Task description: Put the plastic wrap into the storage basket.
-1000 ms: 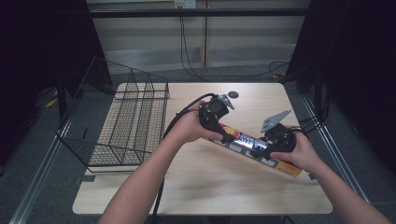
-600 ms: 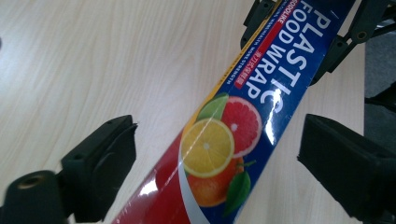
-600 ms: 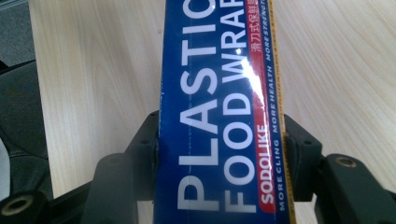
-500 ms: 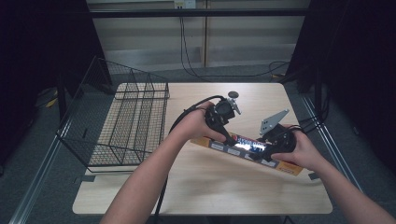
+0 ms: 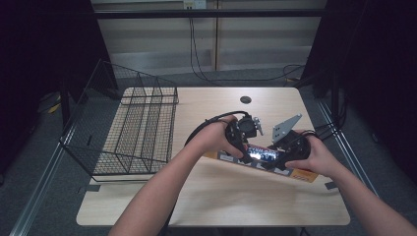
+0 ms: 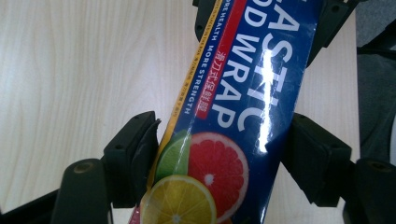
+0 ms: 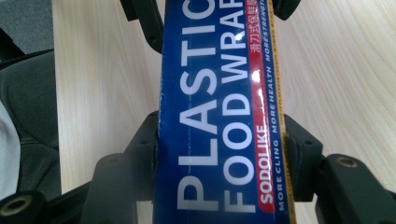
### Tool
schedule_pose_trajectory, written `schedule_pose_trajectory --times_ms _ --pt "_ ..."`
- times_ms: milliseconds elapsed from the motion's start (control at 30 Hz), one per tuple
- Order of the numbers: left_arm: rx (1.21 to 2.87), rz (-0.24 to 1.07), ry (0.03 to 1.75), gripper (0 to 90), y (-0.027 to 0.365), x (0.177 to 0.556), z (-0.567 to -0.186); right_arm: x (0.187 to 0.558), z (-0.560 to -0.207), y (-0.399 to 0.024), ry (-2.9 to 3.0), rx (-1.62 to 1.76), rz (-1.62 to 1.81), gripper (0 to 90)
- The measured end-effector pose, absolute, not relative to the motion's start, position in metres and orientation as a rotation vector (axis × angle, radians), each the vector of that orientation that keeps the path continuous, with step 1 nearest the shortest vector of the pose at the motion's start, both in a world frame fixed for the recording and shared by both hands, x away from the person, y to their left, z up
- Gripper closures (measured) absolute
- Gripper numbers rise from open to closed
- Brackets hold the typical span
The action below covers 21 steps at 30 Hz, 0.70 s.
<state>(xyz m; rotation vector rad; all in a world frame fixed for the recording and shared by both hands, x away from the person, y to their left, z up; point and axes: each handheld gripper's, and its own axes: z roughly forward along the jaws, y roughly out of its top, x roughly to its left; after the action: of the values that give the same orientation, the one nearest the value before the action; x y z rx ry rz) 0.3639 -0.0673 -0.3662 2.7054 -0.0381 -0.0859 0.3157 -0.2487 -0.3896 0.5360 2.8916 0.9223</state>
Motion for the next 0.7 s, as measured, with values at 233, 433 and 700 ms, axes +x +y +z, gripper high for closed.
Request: schedule_pose_trajectory --times_ms 233,433,700 --pt "2.753 -0.069 -0.063 40.0 -0.070 0.349 -0.364 0.317 -0.391 -0.251 2.932 0.403 0.911 42.7" --pt "2.777 -0.010 0.036 45.6 -0.061 0.340 -0.362 0.319 -0.384 -0.258 2.910 0.489 1.021 12.7" --pt "2.778 -0.015 0.329 45.7 -0.024 0.359 -0.356 0.321 -0.373 -0.285 2.758 0.694 1.107 3.1"
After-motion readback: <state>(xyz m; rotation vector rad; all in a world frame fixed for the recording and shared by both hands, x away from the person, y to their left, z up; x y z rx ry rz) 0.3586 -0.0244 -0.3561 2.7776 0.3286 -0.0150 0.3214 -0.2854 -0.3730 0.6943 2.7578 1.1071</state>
